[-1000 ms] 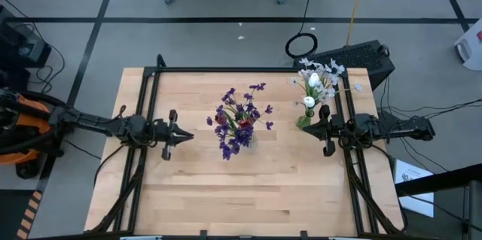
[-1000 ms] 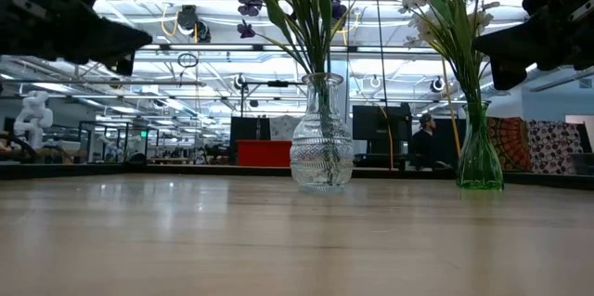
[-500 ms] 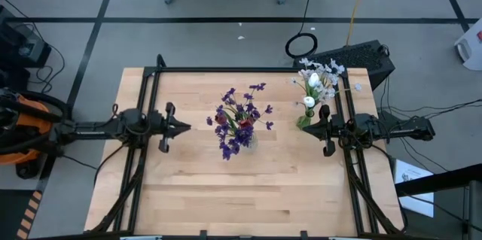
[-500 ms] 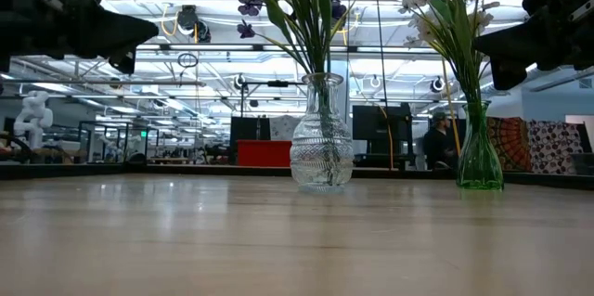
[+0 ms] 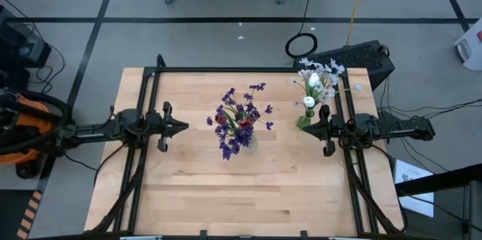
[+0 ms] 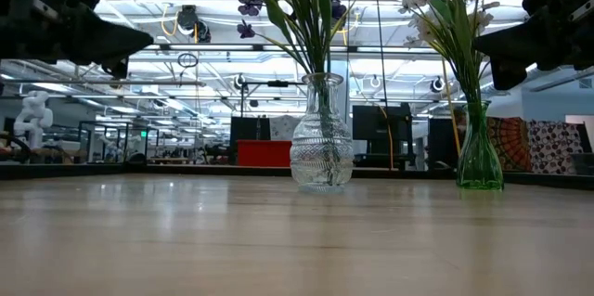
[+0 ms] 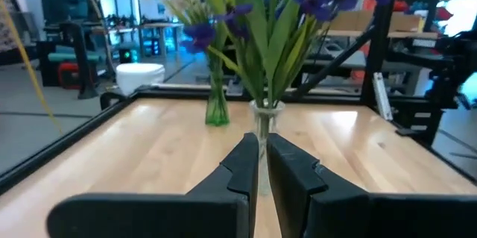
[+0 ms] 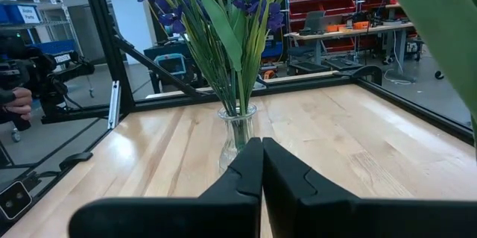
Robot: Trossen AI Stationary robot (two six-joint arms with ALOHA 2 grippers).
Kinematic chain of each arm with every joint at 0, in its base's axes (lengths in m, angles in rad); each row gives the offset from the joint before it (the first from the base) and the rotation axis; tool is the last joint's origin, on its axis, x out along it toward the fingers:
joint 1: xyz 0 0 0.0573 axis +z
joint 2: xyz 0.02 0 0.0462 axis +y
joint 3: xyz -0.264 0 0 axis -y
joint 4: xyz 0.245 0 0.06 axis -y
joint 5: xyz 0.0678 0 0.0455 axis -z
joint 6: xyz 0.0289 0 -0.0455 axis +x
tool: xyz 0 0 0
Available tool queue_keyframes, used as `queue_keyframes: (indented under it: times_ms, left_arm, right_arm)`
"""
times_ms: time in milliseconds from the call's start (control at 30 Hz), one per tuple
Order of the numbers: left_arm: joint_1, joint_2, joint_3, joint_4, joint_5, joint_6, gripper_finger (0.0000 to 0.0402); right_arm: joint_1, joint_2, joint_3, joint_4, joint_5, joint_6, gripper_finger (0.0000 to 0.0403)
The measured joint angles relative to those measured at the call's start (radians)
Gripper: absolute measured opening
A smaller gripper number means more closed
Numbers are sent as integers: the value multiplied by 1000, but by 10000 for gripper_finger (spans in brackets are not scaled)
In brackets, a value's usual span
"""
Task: Sort flowers into vase by color
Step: Return to Home Position
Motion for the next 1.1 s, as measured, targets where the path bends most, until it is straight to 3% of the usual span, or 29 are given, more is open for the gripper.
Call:
queue_keyframes:
  times_ms: [400, 1100]
  left_arm:
    - [0, 3, 0, -24, -97, 25, 35]
    - [0, 5, -1, -23, -104, 26, 35]
  right_arm:
    - [0, 1, 0, 0, 0, 0, 0]
    - [0, 1, 0, 0, 0, 0, 0]
